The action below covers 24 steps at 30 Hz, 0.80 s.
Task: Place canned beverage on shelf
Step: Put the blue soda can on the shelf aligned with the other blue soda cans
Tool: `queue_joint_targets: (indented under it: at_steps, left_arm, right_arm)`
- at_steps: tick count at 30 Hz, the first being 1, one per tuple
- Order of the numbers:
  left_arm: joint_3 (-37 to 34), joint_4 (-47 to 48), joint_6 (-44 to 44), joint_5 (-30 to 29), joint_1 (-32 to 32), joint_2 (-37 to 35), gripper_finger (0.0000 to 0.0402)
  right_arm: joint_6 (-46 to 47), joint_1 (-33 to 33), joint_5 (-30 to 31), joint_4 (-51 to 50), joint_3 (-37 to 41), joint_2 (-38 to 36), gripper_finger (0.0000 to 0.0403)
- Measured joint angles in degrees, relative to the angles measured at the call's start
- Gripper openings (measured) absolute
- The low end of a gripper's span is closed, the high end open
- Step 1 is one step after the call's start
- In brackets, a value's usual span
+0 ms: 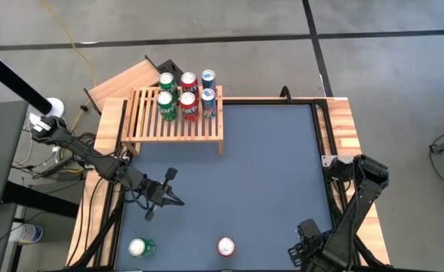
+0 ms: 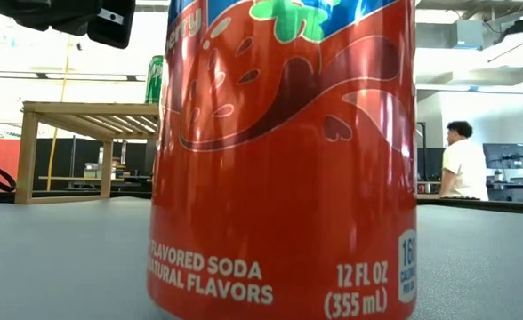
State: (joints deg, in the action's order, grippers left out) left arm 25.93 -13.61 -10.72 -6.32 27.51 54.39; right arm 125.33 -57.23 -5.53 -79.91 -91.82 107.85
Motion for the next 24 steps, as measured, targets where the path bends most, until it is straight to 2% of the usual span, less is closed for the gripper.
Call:
queue_joint_targets:
  at_steps: [6,10,12,18,24]
  left_arm:
    - [0.0,0.0,0.8,-0.1,0.0,0.0,0.0000]
    - [0.0,0.0,0.9,-0.1,0.0,0.0,0.0000]
    - [0.0,0.0,0.9,-0.1,0.0,0.0,0.0000]
    - [0.0,0.0,0.9,-0.1,0.0,0.0,0.0000]
    - [0.0,0.2,0.9,-0.1,0.0,0.0,0.0000]
  right_arm:
    - [-3.7,0.0,-1.9,0.7,-0.1,0.0,0.0245]
    - [-9.8,0.8,-1.3,-0.1,-1.5,0.1,0.0200]
    - [-14.9,1.6,0.1,-1.2,-2.8,0.1,0.0198]
    - [-41.1,6.6,1.4,-1.5,-8.0,0.1,0.0198]
    - [-72.3,16.2,6.5,0.5,-10.5,0.1,0.0209]
